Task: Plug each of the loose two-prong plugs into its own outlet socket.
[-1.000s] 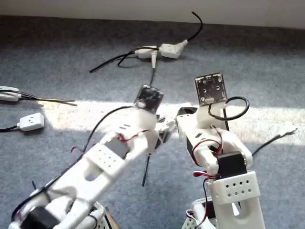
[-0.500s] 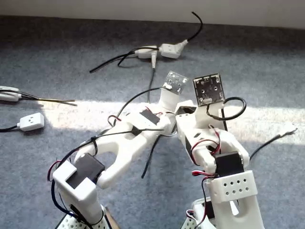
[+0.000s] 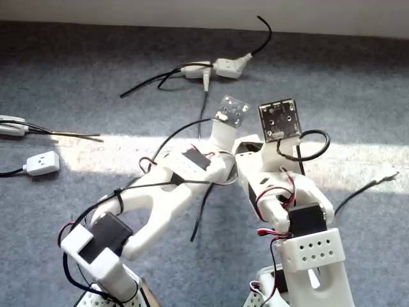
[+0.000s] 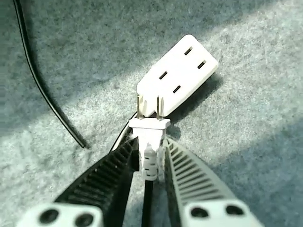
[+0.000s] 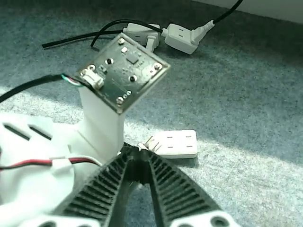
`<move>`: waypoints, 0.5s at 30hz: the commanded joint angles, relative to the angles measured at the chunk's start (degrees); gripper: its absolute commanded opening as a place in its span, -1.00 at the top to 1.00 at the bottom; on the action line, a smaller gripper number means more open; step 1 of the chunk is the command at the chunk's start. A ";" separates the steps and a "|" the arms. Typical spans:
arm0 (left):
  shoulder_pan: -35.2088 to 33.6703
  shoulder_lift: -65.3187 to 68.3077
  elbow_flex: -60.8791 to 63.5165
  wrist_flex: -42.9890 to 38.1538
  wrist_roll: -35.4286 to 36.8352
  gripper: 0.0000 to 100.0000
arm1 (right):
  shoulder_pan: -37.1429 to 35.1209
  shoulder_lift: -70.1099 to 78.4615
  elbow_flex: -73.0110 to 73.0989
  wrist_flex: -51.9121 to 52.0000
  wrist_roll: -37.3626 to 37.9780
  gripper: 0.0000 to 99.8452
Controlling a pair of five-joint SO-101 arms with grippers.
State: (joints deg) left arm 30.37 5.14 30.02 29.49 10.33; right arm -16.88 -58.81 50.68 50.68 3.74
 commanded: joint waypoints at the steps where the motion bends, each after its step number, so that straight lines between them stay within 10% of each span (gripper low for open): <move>1: 1.89 2.42 -1.27 -3.16 -5.45 0.82 | 0.66 -0.13 -0.31 -1.10 -0.09 0.98; 15: 0.57 4.00 -3.38 -3.16 -5.45 0.77 | 0.48 -0.22 -0.31 -1.01 -0.09 0.98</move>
State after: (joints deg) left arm 31.16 9.27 28.70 27.12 5.41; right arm -16.88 -58.81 50.68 50.68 3.74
